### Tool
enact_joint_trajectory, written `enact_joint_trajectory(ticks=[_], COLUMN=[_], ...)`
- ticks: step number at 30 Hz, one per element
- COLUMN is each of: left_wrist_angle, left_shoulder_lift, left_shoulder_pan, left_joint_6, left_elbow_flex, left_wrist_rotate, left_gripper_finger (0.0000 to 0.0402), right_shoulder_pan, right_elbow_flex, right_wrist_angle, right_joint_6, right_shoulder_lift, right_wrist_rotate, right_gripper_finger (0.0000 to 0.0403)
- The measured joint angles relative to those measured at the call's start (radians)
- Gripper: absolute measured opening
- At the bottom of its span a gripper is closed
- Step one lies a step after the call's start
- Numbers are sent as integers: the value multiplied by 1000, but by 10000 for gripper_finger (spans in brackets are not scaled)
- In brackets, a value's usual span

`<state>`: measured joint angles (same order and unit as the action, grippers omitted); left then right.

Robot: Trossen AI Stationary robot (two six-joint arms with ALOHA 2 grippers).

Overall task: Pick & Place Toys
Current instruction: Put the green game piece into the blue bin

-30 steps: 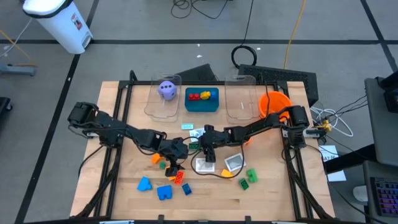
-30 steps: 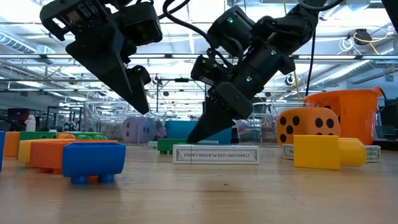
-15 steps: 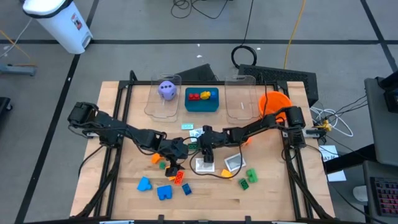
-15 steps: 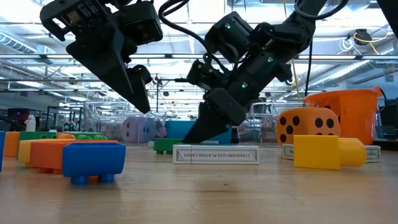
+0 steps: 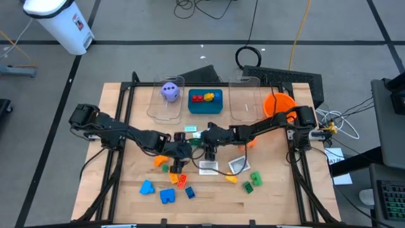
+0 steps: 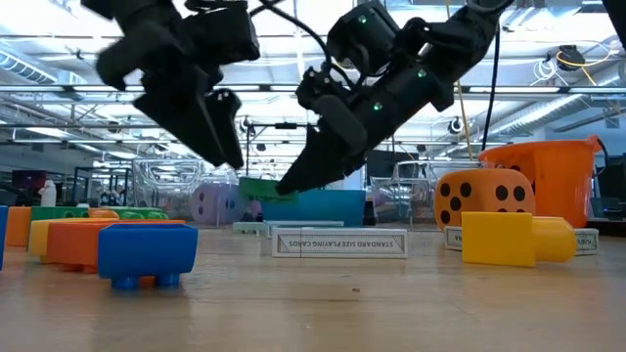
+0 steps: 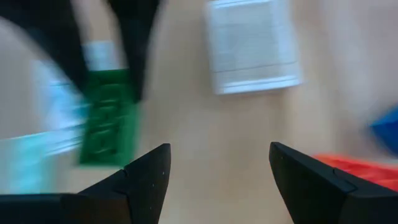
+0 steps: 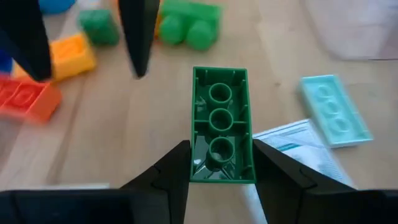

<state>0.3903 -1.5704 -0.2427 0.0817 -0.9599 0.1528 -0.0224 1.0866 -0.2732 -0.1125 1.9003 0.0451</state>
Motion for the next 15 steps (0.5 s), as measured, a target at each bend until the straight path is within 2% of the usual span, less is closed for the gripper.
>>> enact_joint_trajectory(ticks=[2,9,15], left_wrist_angle=[121,515,715], left_shoulder_lift=[0,0,0], left_shoulder_pan=[-12,-128,-276], left_joint_6=[-20,6,113], left_elbow_flex=[-58,-255,-324], left_wrist_rotate=[133,579,863], left_gripper_finger=[278,278,278], right_shoulder_pan=[21,121,182], right_elbow_flex=[0,-1,-1], right_wrist_angle=[21,8,-181], right_joint_6=[-22,-147,-290], right_shoulder_lift=[-7,-20,-29], right_wrist_rotate=[-43,-324,-472], right_gripper_finger=[140,139,138])
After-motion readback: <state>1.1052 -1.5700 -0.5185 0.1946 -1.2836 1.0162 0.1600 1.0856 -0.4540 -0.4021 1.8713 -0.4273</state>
